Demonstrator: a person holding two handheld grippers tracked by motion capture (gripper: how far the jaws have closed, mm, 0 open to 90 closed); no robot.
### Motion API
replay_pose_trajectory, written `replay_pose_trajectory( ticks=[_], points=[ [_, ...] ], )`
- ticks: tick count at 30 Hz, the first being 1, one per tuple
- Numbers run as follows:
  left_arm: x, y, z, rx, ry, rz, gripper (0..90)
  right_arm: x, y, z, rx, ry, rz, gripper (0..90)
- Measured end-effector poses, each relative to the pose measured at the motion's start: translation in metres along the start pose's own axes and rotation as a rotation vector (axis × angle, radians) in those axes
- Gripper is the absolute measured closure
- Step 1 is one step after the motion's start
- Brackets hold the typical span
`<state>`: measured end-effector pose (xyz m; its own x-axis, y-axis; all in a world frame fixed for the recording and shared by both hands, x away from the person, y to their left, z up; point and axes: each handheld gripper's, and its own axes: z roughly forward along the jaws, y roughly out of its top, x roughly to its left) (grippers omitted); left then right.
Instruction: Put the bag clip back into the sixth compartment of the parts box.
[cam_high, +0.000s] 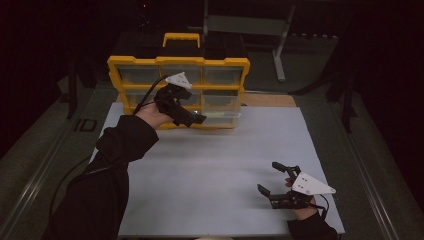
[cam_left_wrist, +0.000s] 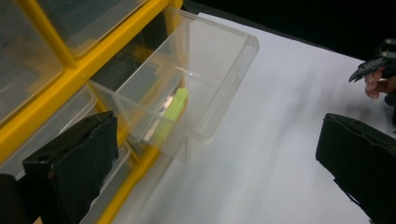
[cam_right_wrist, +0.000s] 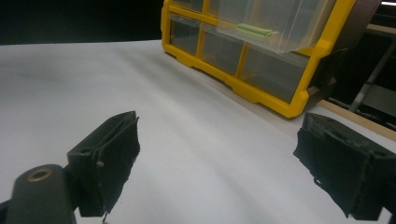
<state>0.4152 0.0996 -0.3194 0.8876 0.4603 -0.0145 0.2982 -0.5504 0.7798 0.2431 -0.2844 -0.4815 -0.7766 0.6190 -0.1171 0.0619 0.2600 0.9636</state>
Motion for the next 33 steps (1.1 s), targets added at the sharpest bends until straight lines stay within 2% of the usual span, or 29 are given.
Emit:
replay_pose_trajectory(
  ticks=[7,11,17,18,22,33],
  points=[
    [-0.004,-0.016,-0.008,0.005,0.006,-0.010,0.2,0.000,0.000,0.000,0.001,0.000,0.002,12.9],
    [-0.005,-0.026,-0.013,-0.015,-0.001,-0.030,0.2,0.000,0.000,0.001,0.000,0.001,0.000,12.9],
    [-0.009,-0.041,-0.018,-0.027,0.000,-0.029,0.2,0.000,0.000,0.000,-0.001,0.000,0.004,12.9],
    [-0.010,-0.043,-0.019,-0.033,-0.011,-0.034,0.2,0.000,0.000,0.000,0.000,-0.001,0.004,12.9],
    [-0.014,-0.053,-0.022,-0.020,-0.005,-0.032,0.2,0.000,0.000,0.000,0.001,-0.001,0.001,12.9],
    [-0.023,-0.081,-0.032,-0.032,-0.007,-0.041,0.2,0.000,0.000,0.001,0.001,0.002,-0.001,12.9]
  ],
)
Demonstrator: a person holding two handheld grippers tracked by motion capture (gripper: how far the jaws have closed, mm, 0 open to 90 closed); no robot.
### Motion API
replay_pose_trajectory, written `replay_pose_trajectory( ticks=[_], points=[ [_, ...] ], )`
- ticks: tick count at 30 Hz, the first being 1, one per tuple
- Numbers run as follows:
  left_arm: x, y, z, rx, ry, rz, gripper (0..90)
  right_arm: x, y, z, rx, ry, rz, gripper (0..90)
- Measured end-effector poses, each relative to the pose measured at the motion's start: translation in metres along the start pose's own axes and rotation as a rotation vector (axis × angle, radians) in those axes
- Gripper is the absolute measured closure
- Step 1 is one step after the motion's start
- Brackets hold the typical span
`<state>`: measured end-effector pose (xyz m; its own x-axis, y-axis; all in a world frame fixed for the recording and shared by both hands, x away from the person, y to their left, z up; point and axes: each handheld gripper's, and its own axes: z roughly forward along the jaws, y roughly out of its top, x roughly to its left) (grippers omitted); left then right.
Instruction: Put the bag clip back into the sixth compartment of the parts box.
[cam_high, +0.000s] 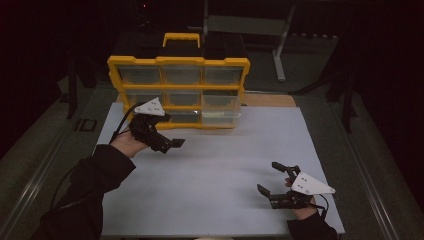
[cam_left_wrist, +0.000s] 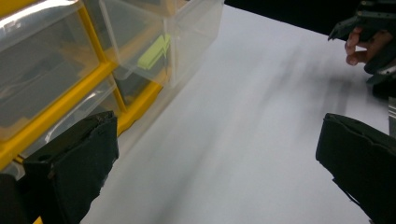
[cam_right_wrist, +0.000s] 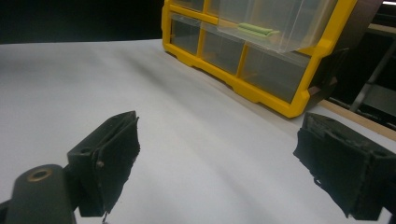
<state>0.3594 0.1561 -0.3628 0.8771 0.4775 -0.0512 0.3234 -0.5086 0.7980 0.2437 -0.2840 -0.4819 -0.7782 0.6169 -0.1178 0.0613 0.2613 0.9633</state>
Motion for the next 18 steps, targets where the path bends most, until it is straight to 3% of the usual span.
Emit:
replay_pose_trajectory(
  ticks=[9,15,18],
  points=[
    [-0.007,-0.030,-0.010,-0.037,-0.002,-0.027,0.2,0.001,0.000,0.001,0.001,0.002,-0.002,12.9],
    [-0.008,-0.046,-0.018,-0.063,0.022,-0.048,0.2,0.001,0.000,0.001,0.003,0.005,-0.002,12.8],
    [-0.010,-0.053,-0.020,-0.054,0.029,-0.040,0.2,0.001,0.000,0.001,0.003,0.005,-0.003,12.9]
  ],
)
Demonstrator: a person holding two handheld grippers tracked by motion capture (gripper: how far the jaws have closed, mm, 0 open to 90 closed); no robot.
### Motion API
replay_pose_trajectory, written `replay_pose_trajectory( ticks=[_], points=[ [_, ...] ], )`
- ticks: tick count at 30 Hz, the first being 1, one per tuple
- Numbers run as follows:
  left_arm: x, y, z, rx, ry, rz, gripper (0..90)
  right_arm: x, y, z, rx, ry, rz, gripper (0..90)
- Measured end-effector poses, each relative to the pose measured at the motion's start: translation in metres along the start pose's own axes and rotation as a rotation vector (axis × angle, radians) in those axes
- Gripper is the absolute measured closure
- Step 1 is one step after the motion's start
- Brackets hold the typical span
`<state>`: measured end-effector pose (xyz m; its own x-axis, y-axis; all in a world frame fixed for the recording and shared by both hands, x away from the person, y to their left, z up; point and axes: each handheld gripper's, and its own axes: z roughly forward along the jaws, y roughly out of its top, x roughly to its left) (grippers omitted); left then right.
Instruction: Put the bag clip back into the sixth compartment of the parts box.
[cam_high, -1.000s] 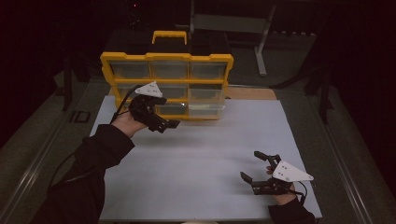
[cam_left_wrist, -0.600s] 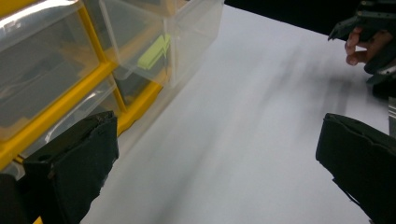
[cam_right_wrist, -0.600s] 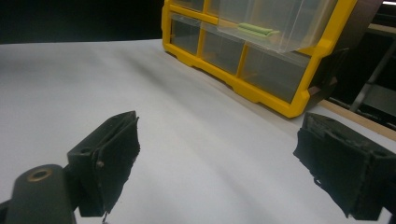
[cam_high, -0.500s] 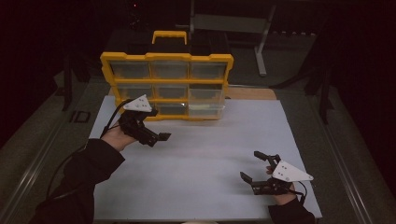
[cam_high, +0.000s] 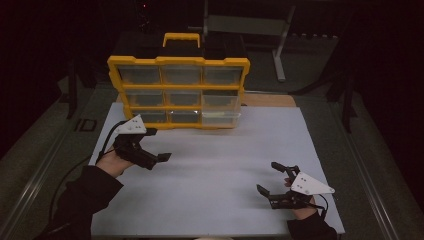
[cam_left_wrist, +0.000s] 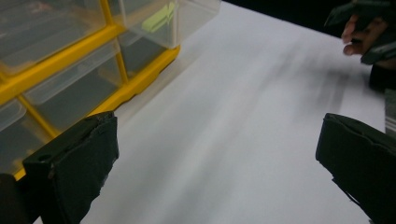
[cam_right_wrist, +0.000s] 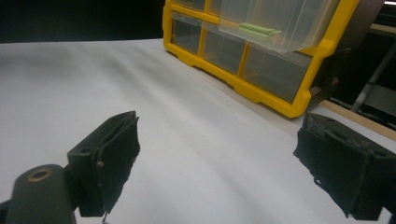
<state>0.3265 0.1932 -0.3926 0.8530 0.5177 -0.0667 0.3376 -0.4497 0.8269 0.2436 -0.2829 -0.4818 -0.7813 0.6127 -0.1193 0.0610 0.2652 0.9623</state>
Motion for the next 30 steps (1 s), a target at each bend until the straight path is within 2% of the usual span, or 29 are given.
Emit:
replay_pose_trajectory(
  ticks=[1,8,17,20,25,26,30],
  points=[
    [0.000,-0.002,-0.001,0.002,-0.003,-0.003,0.2,0.000,0.000,0.000,0.000,0.000,0.001,12.9],
    [-0.005,-0.020,-0.005,0.008,0.042,-0.005,0.2,0.000,0.000,0.001,0.001,0.000,-0.001,12.9],
    [-0.012,-0.055,0.002,0.013,0.052,-0.039,0.2,0.001,-0.001,0.002,0.005,0.002,0.004,12.9],
    [-0.014,-0.066,0.004,-0.001,0.062,-0.056,0.3,0.001,-0.001,0.002,0.006,0.001,0.003,12.9],
    [-0.017,-0.079,0.006,-0.014,0.053,-0.074,0.3,0.001,-0.001,0.002,0.008,0.000,0.003,12.9],
    [-0.019,-0.087,0.008,-0.015,0.059,-0.084,0.3,0.001,-0.001,0.002,0.009,0.000,0.003,12.9],
    [-0.022,-0.100,0.010,-0.030,0.076,-0.098,0.3,0.001,-0.001,0.002,0.009,0.001,0.003,12.9]
  ],
)
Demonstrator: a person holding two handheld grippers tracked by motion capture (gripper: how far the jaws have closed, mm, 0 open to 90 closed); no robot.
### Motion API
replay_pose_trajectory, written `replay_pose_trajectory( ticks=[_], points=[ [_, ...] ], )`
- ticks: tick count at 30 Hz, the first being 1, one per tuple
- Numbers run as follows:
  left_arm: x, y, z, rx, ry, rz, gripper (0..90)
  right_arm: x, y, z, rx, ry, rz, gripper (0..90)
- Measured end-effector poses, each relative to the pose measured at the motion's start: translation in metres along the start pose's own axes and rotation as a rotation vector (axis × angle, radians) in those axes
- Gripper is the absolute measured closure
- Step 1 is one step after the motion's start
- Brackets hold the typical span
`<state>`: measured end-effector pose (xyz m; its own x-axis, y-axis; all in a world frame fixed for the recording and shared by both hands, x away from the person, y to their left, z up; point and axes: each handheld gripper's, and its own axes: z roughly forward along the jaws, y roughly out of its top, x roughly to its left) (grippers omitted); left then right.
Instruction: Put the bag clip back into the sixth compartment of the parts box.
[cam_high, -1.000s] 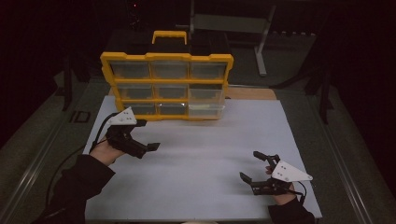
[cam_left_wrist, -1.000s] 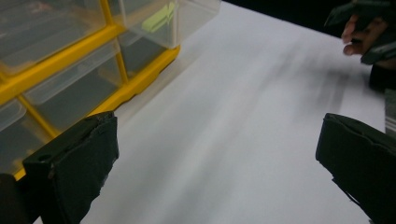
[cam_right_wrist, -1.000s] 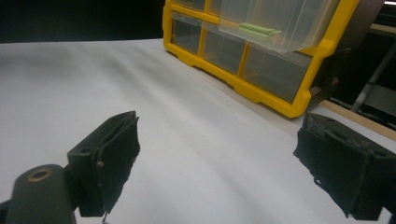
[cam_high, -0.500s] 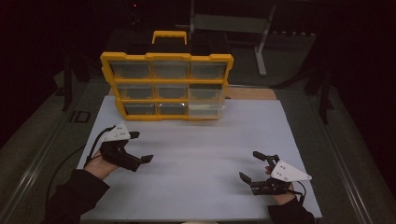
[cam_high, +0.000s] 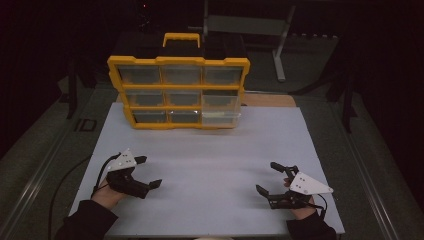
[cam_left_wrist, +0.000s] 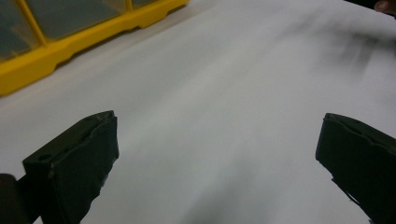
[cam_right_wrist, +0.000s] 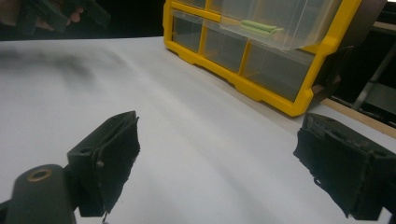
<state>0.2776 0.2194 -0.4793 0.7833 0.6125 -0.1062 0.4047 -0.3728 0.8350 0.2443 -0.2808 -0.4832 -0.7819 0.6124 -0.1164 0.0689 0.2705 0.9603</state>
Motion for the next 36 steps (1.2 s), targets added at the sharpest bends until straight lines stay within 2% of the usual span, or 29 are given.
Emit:
replay_pose_trajectory(
  ticks=[5,7,8,9,12,15,17,18,19,20,23,26,30,32,34,36],
  points=[
    [-0.001,-0.013,0.003,0.002,0.041,-0.019,0.3,0.000,0.000,0.001,0.003,0.002,-0.001,12.9],
    [-0.002,-0.016,0.004,-0.008,0.084,-0.015,0.3,0.001,0.000,0.001,0.003,0.003,-0.002,12.9],
    [-0.002,-0.016,0.004,-0.008,0.084,-0.015,0.3,0.001,0.000,0.001,0.003,0.003,-0.002,12.9],
    [-0.003,-0.018,0.004,-0.019,0.117,-0.025,0.3,0.000,0.000,0.001,0.003,0.002,-0.002,12.9],
    [-0.002,-0.022,0.004,-0.050,0.182,-0.050,0.3,0.000,0.000,0.001,0.004,0.002,0.000,12.9],
    [0.001,-0.024,0.006,-0.045,0.258,-0.064,0.3,0.001,-0.001,0.001,0.006,0.003,-0.003,12.9],
    [0.003,-0.026,0.007,-0.033,0.308,-0.095,0.3,0.000,-0.001,0.002,0.008,0.003,-0.002,12.9],
    [0.004,-0.027,0.008,-0.032,0.323,-0.118,0.3,0.000,-0.001,0.002,0.008,0.002,-0.003,12.9],
    [0.004,-0.027,0.008,-0.032,0.323,-0.118,0.3,0.000,-0.001,0.002,0.008,0.002,-0.003,12.9],
    [0.005,-0.030,0.008,-0.039,0.349,-0.152,0.3,0.000,-0.001,0.001,0.009,0.001,-0.004,12.9],
    [0.006,-0.033,0.009,-0.034,0.399,-0.194,0.3,0.000,-0.001,0.001,0.009,0.002,-0.005,12.9],
    [0.004,-0.035,0.009,-0.054,0.414,-0.206,0.3,0.000,-0.001,0.001,0.010,0.002,-0.005,12.9],
    [-0.001,-0.036,0.011,-0.072,0.428,-0.171,0.3,0.001,-0.001,0.001,0.011,0.005,-0.008,12.9],
    [-0.002,-0.037,0.011,-0.086,0.432,-0.172,0.3,0.001,-0.001,0.001,0.012,0.008,-0.008,12.9],
    [-0.004,-0.038,0.010,-0.096,0.456,-0.175,0.3,0.001,-0.001,0.001,0.014,0.007,-0.010,12.9],
    [-0.005,-0.039,0.009,-0.113,0.465,-0.190,0.3,0.001,-0.001,0.002,0.012,0.009,-0.011,12.9]
  ],
)
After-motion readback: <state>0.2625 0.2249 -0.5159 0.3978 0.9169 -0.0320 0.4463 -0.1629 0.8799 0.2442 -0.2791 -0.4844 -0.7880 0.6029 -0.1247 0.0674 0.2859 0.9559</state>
